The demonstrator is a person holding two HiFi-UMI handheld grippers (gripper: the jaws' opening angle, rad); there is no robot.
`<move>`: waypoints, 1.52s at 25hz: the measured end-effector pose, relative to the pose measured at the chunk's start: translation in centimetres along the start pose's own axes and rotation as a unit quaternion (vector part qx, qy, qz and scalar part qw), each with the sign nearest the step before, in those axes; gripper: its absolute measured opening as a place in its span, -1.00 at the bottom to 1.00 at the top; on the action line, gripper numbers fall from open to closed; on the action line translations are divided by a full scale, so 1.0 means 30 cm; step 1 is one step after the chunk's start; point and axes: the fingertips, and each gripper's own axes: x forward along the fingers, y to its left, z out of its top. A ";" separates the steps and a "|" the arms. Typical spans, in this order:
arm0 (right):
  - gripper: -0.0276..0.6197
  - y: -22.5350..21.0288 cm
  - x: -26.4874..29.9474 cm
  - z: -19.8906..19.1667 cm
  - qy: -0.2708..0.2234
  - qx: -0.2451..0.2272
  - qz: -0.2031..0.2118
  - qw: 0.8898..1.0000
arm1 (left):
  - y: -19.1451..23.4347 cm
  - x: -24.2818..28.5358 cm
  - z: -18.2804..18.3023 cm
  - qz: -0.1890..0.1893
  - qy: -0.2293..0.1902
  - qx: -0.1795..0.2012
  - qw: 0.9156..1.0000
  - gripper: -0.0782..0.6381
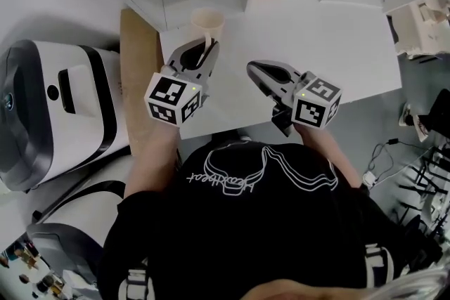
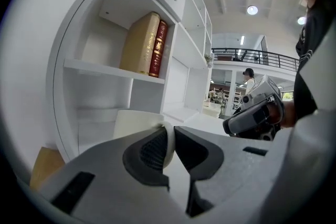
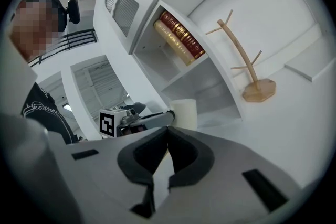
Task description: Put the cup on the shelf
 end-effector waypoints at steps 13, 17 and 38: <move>-0.90 -0.113 0.031 -0.077 0.025 0.031 -0.036 0.999 | 0.201 0.187 -0.056 -0.005 -0.019 0.012 1.000 -0.68; -0.90 -0.147 0.025 -0.091 0.028 0.040 -0.047 0.998 | 0.239 0.234 -0.061 -0.006 -0.023 0.017 1.000 -0.68; -0.90 -0.230 -0.001 -0.129 0.030 0.064 -0.071 0.995 | 0.334 0.333 -0.146 -0.015 -0.030 -0.017 0.999 -0.68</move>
